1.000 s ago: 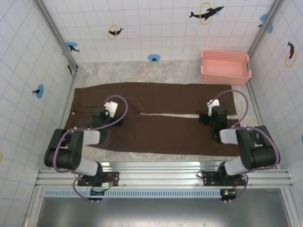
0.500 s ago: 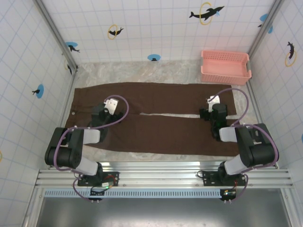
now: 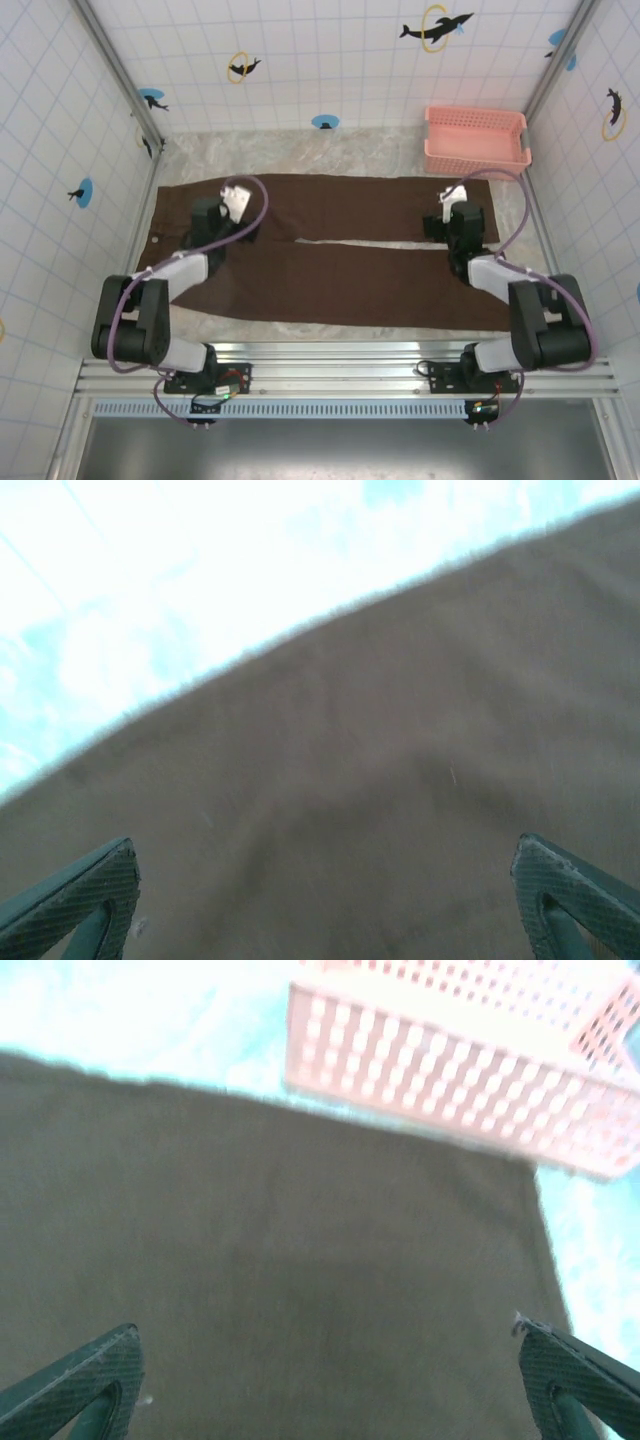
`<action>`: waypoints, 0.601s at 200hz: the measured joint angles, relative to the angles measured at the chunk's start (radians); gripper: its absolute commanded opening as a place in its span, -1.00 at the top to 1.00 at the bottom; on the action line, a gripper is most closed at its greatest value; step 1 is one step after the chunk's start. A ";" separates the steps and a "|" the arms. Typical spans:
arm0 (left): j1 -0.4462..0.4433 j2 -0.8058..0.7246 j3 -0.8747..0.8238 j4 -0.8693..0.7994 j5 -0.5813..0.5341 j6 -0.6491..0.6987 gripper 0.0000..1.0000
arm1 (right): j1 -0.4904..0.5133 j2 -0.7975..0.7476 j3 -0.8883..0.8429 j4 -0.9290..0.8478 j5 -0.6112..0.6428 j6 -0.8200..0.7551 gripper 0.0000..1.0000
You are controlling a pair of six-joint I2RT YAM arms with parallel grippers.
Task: Roll up the long pants
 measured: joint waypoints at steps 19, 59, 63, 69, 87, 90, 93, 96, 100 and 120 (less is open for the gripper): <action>-0.002 -0.053 0.256 -0.249 -0.028 -0.026 -0.95 | 0.026 -0.122 0.124 -0.167 -0.011 0.016 -0.95; -0.002 -0.200 0.487 -0.602 -0.088 -0.051 -0.95 | 0.351 -0.192 0.379 -0.564 0.015 -0.005 -0.82; -0.002 -0.220 0.474 -0.622 -0.095 -0.048 -0.95 | 0.398 -0.192 0.383 -0.596 0.024 -0.008 -0.81; -0.004 -0.254 0.449 -0.654 -0.110 -0.047 -0.95 | 0.475 -0.190 0.384 -0.643 0.035 -0.013 -0.80; -0.009 -0.332 0.373 -0.746 -0.173 -0.039 -0.95 | 0.693 -0.166 0.373 -0.790 0.059 -0.026 -0.68; -0.009 -0.337 0.366 -0.757 -0.183 -0.036 -0.95 | 0.724 -0.161 0.367 -0.810 0.065 -0.024 -0.66; -0.009 -0.346 0.357 -0.776 -0.199 -0.035 -0.95 | 0.753 -0.153 0.362 -0.828 0.063 -0.027 -0.64; -0.009 -0.351 0.350 -0.789 -0.214 -0.034 -0.95 | 0.778 -0.147 0.356 -0.844 0.069 -0.024 -0.61; -0.009 -0.357 0.345 -0.806 -0.233 -0.033 -0.95 | 0.808 -0.137 0.346 -0.863 0.068 -0.026 -0.58; -0.008 -0.377 0.332 -0.860 -0.314 -0.033 -0.95 | 0.933 -0.080 0.296 -0.948 0.076 -0.018 -0.45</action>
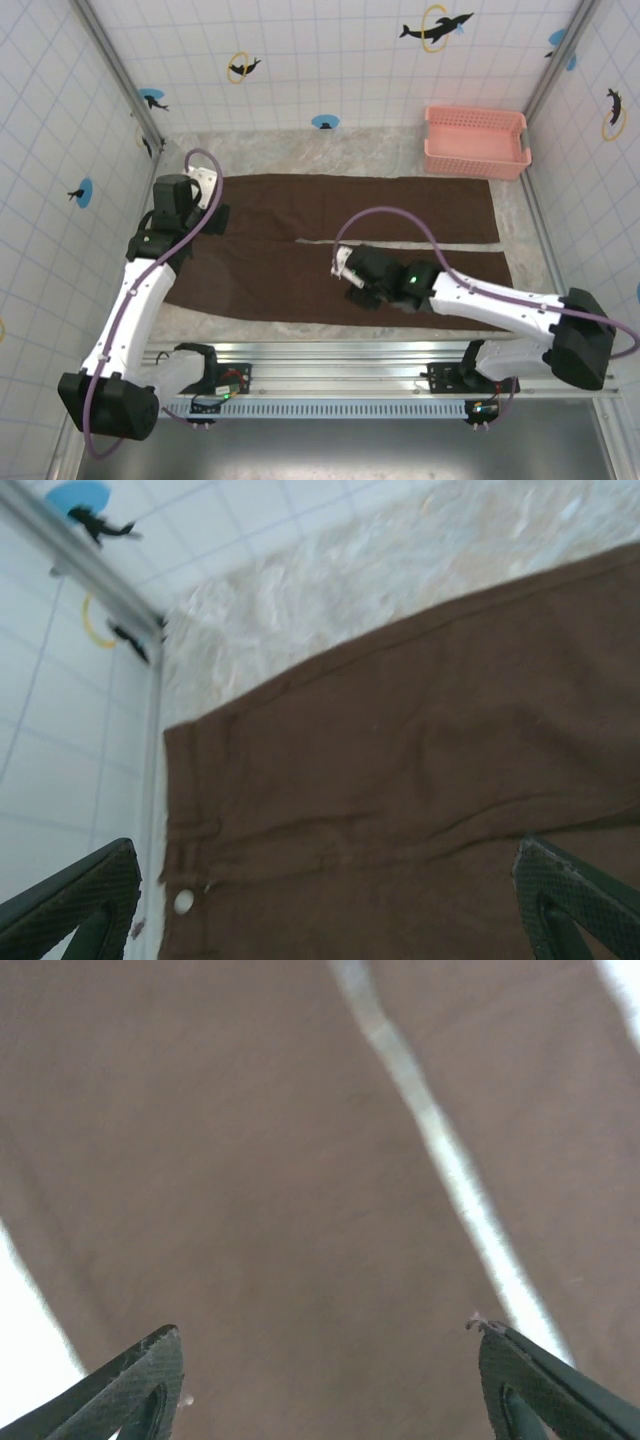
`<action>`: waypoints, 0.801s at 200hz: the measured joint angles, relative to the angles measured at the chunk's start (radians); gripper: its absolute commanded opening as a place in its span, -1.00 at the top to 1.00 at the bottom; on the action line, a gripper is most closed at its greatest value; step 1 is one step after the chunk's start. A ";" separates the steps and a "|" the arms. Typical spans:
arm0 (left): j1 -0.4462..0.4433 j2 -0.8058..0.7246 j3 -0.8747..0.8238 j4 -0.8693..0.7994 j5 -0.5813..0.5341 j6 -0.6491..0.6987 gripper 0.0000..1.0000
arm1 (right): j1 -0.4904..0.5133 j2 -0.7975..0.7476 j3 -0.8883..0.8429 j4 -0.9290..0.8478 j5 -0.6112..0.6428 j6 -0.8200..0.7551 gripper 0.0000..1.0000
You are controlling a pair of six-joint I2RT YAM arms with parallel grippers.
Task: Roll up the long pants
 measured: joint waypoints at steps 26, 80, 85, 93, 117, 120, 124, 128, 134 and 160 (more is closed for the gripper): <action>0.000 -0.011 0.004 -0.040 -0.050 0.000 -0.95 | 0.113 0.051 -0.027 -0.087 -0.001 0.021 -0.47; 0.000 -0.005 0.037 -0.101 -0.087 -0.004 -0.95 | 0.162 0.125 -0.014 -0.138 -0.036 0.104 -0.38; 0.000 -0.005 0.037 -0.104 -0.087 -0.004 -0.95 | 0.164 0.141 -0.014 -0.138 -0.041 0.112 -0.37; 0.000 -0.006 0.037 -0.108 -0.087 -0.004 -0.95 | 0.166 0.171 -0.011 -0.137 -0.051 0.122 -0.33; 0.000 -0.005 0.042 -0.114 -0.083 -0.005 -0.95 | 0.175 0.280 0.021 -0.139 -0.076 0.151 -0.22; 0.000 -0.005 0.043 -0.115 -0.083 -0.004 -0.95 | 0.177 0.294 0.026 -0.138 -0.077 0.154 -0.20; 0.000 -0.005 0.044 -0.115 -0.082 -0.005 -0.95 | 0.179 0.311 0.034 -0.139 -0.077 0.159 -0.16; 0.000 -0.005 0.045 -0.116 -0.079 -0.005 -0.95 | 0.181 0.327 0.040 -0.139 -0.078 0.160 -0.13; 0.000 -0.005 0.045 -0.116 -0.077 -0.005 -0.95 | 0.185 0.349 0.055 -0.144 -0.078 0.166 -0.05; 0.000 0.000 0.045 -0.116 -0.056 -0.005 -0.95 | 0.190 0.388 0.089 -0.130 -0.075 0.173 0.42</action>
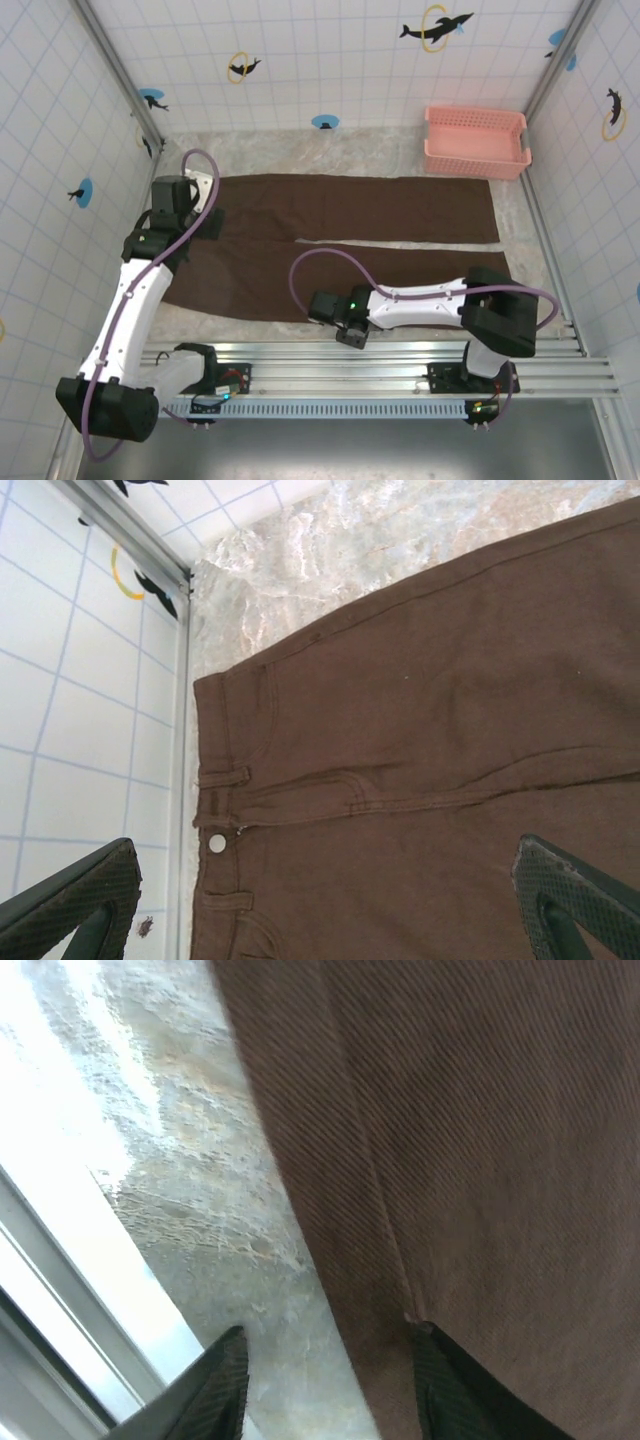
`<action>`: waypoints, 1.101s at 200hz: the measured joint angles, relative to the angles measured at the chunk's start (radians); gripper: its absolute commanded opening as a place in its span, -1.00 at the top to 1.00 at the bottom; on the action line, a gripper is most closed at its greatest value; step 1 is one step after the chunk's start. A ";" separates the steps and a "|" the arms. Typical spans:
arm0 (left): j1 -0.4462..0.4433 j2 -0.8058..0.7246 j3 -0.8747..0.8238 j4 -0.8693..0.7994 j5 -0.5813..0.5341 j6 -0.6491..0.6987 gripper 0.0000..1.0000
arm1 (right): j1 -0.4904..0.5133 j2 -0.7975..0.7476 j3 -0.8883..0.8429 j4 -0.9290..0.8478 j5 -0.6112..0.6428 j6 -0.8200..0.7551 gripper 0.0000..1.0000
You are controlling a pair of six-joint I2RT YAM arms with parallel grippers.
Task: Roll up the long pants
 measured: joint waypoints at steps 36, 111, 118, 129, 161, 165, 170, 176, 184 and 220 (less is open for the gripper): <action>-0.026 -0.020 -0.022 0.018 -0.004 0.029 -0.71 | -0.032 0.011 0.002 0.019 0.003 0.012 0.89; -0.372 -0.079 -0.140 -0.034 -0.055 0.264 -0.70 | -0.197 -0.029 0.016 0.017 -0.056 -0.051 1.00; -0.389 -0.075 -0.148 -0.047 -0.054 0.275 -0.70 | -0.212 -0.041 0.026 0.011 -0.068 -0.063 1.00; -0.407 -0.064 -0.154 -0.065 -0.054 0.283 -0.67 | -0.230 -0.063 0.048 -0.002 -0.080 -0.076 1.00; -0.456 -0.014 -0.155 -0.096 -0.053 0.305 -0.73 | -0.268 -0.113 0.140 -0.050 -0.118 -0.103 1.00; -0.466 -0.008 -0.155 -0.099 -0.054 0.305 -0.74 | -0.275 -0.117 0.153 -0.053 -0.124 -0.105 1.00; -0.478 -0.003 -0.156 -0.100 -0.054 0.309 -0.74 | -0.284 -0.120 0.167 -0.057 -0.130 -0.107 1.00; -0.492 0.002 -0.159 -0.101 -0.050 0.314 -0.74 | -0.294 -0.123 0.183 -0.060 -0.135 -0.109 1.00; -0.509 0.003 -0.163 -0.101 -0.046 0.321 -0.76 | -0.308 -0.126 0.203 -0.064 -0.139 -0.113 1.00; -0.531 0.001 -0.179 -0.108 -0.021 0.330 -0.83 | -0.364 -0.127 0.263 -0.088 -0.152 -0.120 1.00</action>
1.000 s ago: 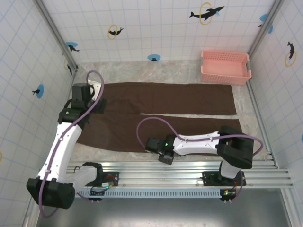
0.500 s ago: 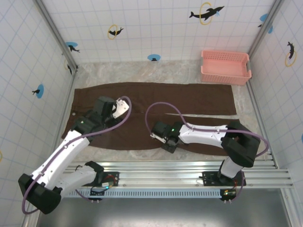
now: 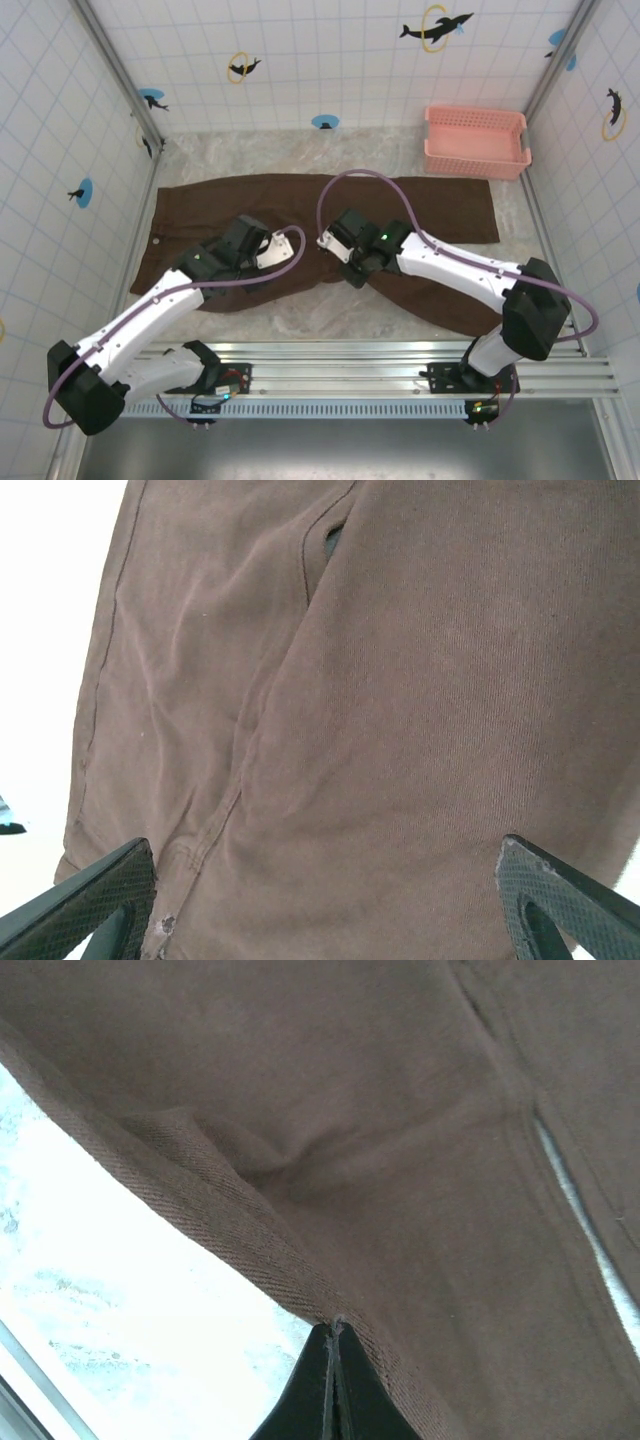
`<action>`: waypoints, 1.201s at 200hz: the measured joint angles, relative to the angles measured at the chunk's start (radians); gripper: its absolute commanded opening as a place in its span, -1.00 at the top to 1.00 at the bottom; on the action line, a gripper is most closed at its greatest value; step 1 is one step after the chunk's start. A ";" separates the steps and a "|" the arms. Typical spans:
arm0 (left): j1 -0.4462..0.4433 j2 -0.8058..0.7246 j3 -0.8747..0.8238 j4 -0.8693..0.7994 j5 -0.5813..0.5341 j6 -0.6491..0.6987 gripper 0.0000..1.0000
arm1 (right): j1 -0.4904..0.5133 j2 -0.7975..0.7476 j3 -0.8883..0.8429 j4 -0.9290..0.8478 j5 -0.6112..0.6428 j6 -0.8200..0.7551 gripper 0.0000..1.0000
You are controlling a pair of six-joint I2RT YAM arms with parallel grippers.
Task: Roll up the long pants
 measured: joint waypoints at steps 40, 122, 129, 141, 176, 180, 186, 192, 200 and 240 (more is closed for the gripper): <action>0.000 -0.010 -0.049 0.006 0.025 0.000 -0.90 | -0.064 -0.006 0.031 -0.010 -0.013 -0.004 1.00; 0.000 0.303 -0.032 0.090 -0.027 0.021 -0.38 | -0.179 -0.055 0.044 -0.009 -0.103 -0.027 1.00; 0.000 0.337 -0.019 0.092 -0.029 0.021 -0.06 | -0.182 -0.056 0.044 -0.009 -0.110 -0.029 1.00; 0.001 0.383 0.001 0.091 -0.028 0.024 0.28 | -0.189 -0.057 0.044 -0.009 -0.120 -0.032 1.00; 0.007 0.435 0.032 0.091 -0.028 0.018 1.00 | -0.218 -0.066 0.044 -0.008 -0.145 -0.034 1.00; 0.007 0.433 0.032 0.091 -0.029 0.019 1.00 | -0.220 -0.068 0.044 -0.007 -0.148 -0.034 1.00; 0.008 0.431 0.034 0.091 -0.030 0.019 1.00 | -0.224 -0.071 0.044 -0.006 -0.153 -0.034 1.00; 0.009 0.426 0.035 0.090 -0.031 0.019 1.00 | -0.226 -0.074 0.044 -0.005 -0.156 -0.034 1.00; 0.011 0.417 0.039 0.086 -0.035 0.019 1.00 | -0.230 -0.075 0.044 -0.002 -0.160 -0.035 1.00; 0.058 0.342 0.142 0.000 -0.070 0.045 1.00 | -0.263 -0.067 0.058 -0.003 -0.176 -0.033 1.00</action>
